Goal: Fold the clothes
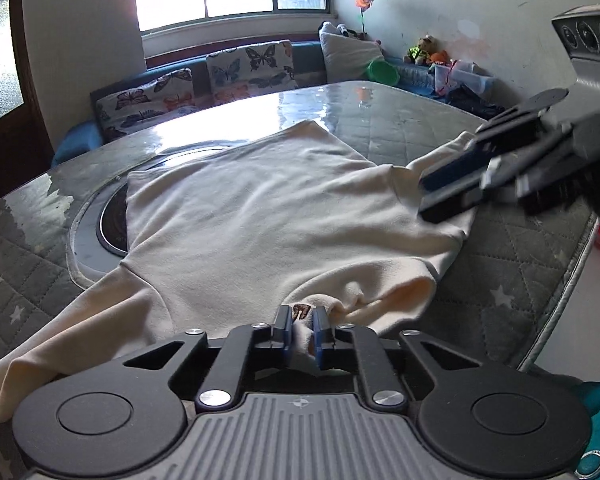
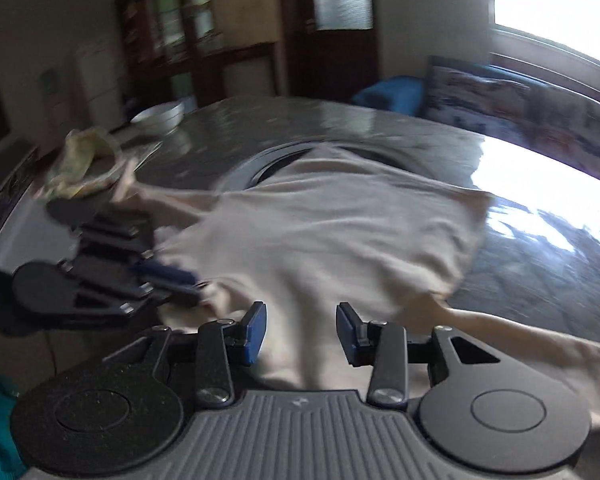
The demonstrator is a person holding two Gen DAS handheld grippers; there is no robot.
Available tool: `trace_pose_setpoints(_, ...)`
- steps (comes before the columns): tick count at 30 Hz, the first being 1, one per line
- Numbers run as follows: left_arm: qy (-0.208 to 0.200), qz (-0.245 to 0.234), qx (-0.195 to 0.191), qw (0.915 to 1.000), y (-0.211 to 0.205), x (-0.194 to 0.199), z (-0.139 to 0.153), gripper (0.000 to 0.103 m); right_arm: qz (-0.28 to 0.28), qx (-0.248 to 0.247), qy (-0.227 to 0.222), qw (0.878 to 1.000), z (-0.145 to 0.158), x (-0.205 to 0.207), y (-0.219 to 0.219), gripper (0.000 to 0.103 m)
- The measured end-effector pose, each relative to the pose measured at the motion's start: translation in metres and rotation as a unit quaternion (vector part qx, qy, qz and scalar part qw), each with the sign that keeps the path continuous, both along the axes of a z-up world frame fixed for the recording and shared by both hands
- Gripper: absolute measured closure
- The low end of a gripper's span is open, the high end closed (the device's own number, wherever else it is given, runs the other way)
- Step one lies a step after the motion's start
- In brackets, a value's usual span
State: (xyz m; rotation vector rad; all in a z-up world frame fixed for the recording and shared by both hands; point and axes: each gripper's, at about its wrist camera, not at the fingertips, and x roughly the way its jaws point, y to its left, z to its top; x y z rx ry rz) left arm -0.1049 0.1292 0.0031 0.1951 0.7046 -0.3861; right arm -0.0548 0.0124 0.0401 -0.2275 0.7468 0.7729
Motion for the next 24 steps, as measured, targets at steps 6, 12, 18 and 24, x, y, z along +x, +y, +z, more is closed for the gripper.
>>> trace_pose_setpoints(6, -0.003, 0.006, -0.029, 0.9995, 0.01, 0.0, 0.004, 0.096, 0.051, -0.053, -0.002, 0.997, -0.018, -0.014, 0.031, 0.073)
trace_pose_setpoints(12, -0.004, 0.006, -0.06, 0.9982, 0.019, -0.003, 0.01, 0.096, 0.045, -0.07, -0.015, 0.996, -0.017, -0.021, 0.027, 0.095)
trace_pose_setpoints(18, -0.003, -0.011, -0.093, 0.9956, 0.026, -0.011, 0.017, 0.096, 0.044, -0.043, -0.022, 0.998, 0.004, -0.027, 0.012, 0.096)
trace_pose_setpoints(24, 0.028, -0.048, -0.074, 0.9957, 0.023, -0.015, -0.002, 0.096, 0.083, -0.069, 0.021, 0.994, -0.016, -0.034, 0.011, 0.093)
